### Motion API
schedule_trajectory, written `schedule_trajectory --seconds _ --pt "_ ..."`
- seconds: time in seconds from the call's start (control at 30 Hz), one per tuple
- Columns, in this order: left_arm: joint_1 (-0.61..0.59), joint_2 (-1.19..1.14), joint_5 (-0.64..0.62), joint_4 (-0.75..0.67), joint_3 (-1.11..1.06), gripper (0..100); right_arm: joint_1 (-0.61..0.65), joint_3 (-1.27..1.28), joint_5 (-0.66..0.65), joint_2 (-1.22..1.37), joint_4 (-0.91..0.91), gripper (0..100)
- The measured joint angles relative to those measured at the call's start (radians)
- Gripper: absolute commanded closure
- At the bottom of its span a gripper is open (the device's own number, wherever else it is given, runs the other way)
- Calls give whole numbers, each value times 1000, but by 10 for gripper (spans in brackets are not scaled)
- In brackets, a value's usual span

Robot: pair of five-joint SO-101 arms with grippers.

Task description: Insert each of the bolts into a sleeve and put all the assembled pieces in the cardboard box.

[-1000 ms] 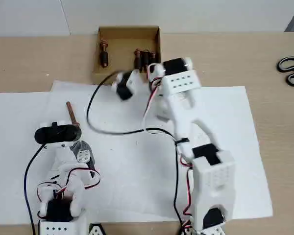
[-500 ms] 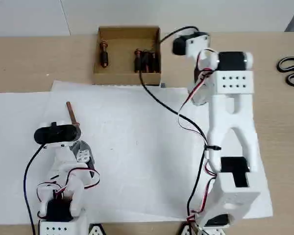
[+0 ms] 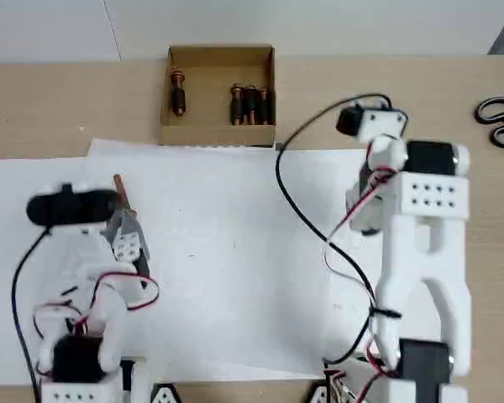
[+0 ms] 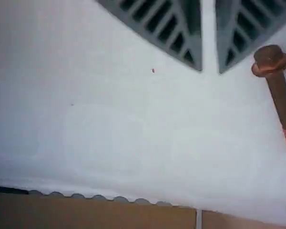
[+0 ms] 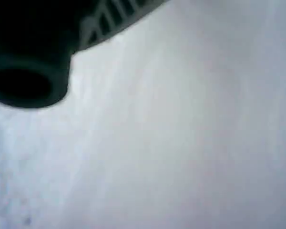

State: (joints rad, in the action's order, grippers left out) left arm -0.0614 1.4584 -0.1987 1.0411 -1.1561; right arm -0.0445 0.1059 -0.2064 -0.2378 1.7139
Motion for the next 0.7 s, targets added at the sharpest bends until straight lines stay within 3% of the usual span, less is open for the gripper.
schedule_trajectory --seconds 0.3,0.53,0.7 --pt "-26 -468 2 32 365 994 -147 281 0 -239 -17 993" --pt "-130 -921 6 193 678 993 -302 494 0 -445 -98 994" --pt "-169 -1261 86 353 898 993 -353 565 -31 -572 -141 995"
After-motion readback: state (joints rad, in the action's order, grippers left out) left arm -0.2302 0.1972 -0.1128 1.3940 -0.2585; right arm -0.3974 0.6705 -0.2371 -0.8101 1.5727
